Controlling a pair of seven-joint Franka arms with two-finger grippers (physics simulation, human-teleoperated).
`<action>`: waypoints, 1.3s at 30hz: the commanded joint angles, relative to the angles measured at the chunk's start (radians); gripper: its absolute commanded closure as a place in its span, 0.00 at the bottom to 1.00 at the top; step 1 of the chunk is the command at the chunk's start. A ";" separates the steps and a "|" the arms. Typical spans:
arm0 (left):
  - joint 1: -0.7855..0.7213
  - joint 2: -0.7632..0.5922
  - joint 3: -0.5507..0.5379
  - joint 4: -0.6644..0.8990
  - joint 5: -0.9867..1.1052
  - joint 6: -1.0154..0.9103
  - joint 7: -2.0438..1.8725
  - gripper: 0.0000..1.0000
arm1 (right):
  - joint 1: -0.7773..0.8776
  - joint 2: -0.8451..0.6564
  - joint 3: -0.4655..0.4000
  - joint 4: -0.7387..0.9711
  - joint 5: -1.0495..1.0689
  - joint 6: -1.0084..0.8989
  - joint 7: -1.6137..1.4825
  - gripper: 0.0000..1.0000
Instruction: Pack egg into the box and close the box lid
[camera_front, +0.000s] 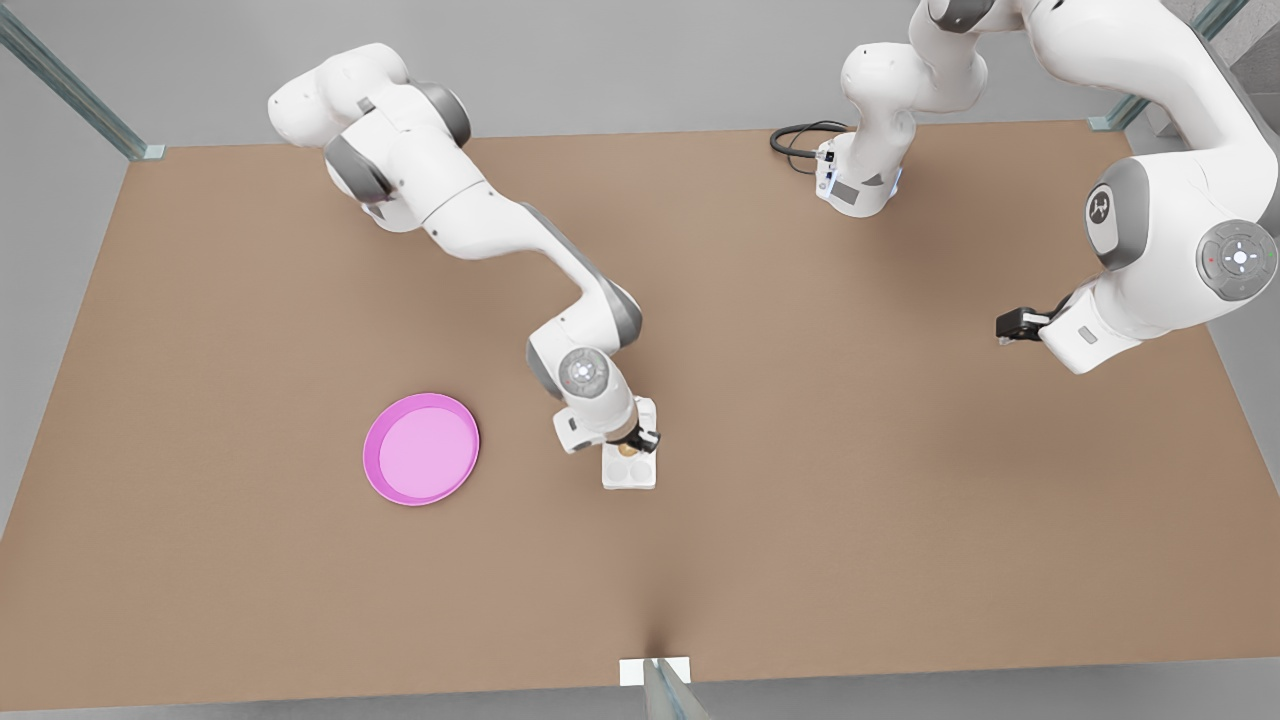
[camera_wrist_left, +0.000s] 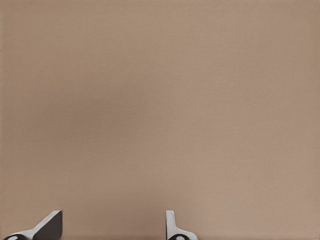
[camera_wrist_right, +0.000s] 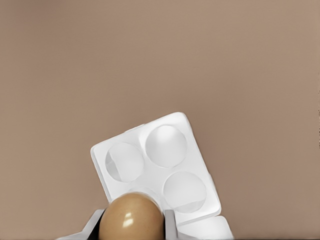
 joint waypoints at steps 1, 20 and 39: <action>0.000 -0.001 0.001 0.000 0.000 0.005 0.000 0.00 | -0.002 -0.003 -0.003 -0.011 -0.012 0.035 0.447 0.57; -0.560 0.139 -0.002 -0.004 -0.154 -0.311 -0.668 0.79 | -0.650 -0.642 -0.002 -0.141 -0.159 -0.795 -1.024 0.00; -0.882 0.498 0.021 -0.061 -0.366 0.513 -1.402 0.79 | -0.677 -0.584 0.006 -0.031 -0.238 -0.733 -1.016 0.00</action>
